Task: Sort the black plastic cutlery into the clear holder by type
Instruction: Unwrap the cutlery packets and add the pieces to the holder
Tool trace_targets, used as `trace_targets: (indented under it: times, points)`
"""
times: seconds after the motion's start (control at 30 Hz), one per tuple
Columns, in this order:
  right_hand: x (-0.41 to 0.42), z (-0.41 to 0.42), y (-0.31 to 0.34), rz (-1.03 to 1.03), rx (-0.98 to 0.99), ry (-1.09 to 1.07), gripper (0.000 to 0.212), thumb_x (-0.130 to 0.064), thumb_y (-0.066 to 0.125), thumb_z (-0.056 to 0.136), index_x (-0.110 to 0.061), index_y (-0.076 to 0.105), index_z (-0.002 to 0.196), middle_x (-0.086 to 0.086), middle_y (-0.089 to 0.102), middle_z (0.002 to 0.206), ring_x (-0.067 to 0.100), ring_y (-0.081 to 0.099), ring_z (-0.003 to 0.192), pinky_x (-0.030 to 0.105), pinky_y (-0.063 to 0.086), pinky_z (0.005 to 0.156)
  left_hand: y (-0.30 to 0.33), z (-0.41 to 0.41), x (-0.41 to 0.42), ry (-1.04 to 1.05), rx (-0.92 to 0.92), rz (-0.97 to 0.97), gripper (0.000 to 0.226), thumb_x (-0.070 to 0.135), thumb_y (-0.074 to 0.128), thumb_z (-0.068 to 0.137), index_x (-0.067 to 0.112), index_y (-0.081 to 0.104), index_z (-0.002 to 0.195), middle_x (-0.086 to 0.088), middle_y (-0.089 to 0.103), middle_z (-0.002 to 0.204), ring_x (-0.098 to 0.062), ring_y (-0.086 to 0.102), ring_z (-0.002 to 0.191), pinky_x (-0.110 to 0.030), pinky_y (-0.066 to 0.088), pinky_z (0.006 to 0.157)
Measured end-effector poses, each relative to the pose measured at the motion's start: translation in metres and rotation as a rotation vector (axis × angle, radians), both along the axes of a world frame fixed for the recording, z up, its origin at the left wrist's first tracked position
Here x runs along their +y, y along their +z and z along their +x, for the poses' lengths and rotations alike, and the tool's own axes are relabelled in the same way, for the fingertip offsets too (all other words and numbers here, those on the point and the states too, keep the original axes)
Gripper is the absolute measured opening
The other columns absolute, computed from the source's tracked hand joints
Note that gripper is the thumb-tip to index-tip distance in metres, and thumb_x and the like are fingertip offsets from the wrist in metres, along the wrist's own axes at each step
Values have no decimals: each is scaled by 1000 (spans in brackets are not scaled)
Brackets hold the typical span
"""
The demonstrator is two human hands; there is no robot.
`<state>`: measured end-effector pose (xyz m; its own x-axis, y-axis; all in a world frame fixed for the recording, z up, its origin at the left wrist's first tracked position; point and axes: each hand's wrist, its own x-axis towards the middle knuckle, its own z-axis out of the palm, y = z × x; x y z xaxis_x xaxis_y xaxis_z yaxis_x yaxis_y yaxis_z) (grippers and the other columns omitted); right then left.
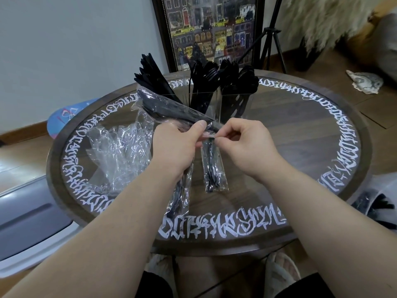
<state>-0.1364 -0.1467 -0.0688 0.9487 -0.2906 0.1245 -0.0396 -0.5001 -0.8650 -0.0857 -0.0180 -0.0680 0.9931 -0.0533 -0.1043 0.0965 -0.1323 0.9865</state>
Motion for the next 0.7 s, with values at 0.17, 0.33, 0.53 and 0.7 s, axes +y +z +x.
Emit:
trace_targets:
  times: [0.17,0.33,0.53,0.7]
  points:
    - [-3,4,-1,251,14,-2,20,-5,72,76,-18,66,63,1,62,63,15,54,63,41,51,69,3,-2,-3,-23,22,-104,22,12,69,86,13,64,65,-1,71,62,-15,72,72,-25,53,63]
    - [-3,3,-2,240,46,16,14,-28,78,75,-18,68,73,-4,63,67,10,55,64,38,52,70,-1,-1,-5,-27,-9,-108,21,12,69,86,11,64,66,-8,70,68,-23,72,74,-33,57,69]
    - [-4,2,1,43,-7,-56,13,-26,76,78,-20,68,69,-4,67,67,13,62,67,38,55,69,-4,-2,-9,-53,-41,-58,16,16,68,86,10,69,71,-11,73,73,-22,73,74,-37,58,75]
    - [-5,2,2,47,11,-45,14,-19,70,81,-19,66,68,0,67,68,23,65,72,40,55,72,-1,-5,-12,-56,-82,-34,22,14,67,87,14,68,65,-4,72,68,-18,72,72,-29,55,67]
